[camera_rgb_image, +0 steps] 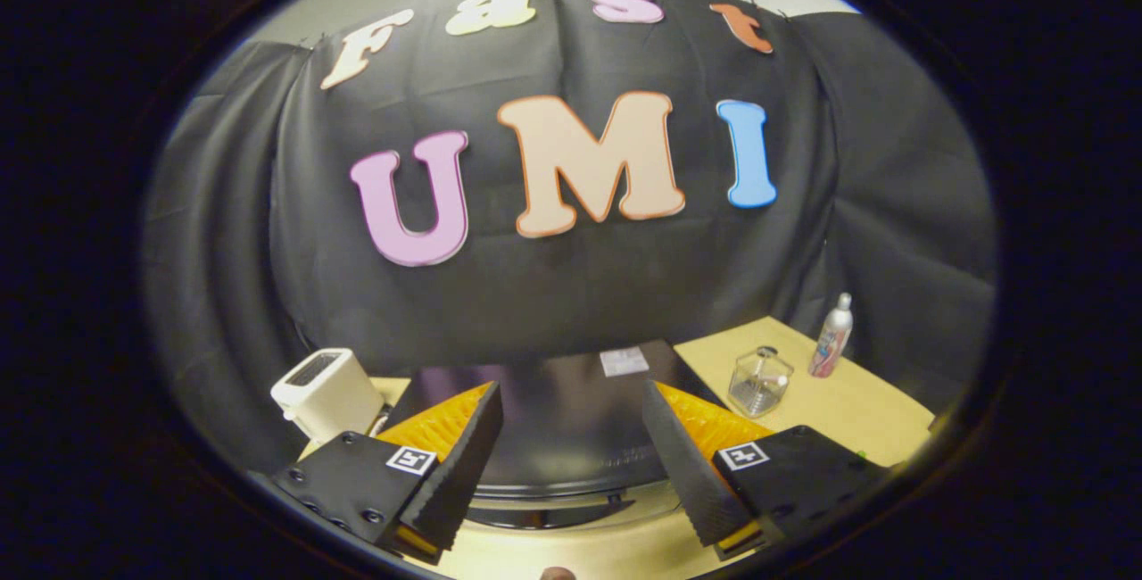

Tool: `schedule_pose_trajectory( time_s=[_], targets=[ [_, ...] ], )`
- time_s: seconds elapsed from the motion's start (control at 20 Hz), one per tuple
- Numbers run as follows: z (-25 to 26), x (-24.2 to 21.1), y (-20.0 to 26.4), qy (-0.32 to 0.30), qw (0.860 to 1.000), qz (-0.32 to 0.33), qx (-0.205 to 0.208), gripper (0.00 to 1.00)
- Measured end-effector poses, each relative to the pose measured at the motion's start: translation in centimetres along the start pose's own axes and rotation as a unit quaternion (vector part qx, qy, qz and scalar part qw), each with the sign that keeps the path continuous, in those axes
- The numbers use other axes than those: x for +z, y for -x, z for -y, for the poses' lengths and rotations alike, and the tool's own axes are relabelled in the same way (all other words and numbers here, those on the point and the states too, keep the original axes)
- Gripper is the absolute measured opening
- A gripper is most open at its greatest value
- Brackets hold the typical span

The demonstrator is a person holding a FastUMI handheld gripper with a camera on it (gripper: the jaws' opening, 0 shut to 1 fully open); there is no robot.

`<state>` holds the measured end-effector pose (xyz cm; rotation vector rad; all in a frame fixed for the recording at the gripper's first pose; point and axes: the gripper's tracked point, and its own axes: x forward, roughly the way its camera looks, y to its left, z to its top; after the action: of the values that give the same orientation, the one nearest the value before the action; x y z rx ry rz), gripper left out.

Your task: Open the toaster oven, put the food inside, and close the toaster oven door.

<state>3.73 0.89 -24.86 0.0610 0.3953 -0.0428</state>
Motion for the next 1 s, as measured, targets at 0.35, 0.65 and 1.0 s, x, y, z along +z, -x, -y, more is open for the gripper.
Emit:
schedule_pose_trajectory(
  time_s=[0.35, 0.65, 1.0],
  targets=[
    [-1.3, -5.8, -0.6, 0.046, 0.998, -0.033, 0.014, 1.00],
    [-0.8, -6.5, 1.2, 0.045, 0.998, -0.036, -0.010, 0.99],
    [0.4, -9.2, 5.9, 0.032, 0.998, -0.058, -0.015, 1.00]
  ],
)
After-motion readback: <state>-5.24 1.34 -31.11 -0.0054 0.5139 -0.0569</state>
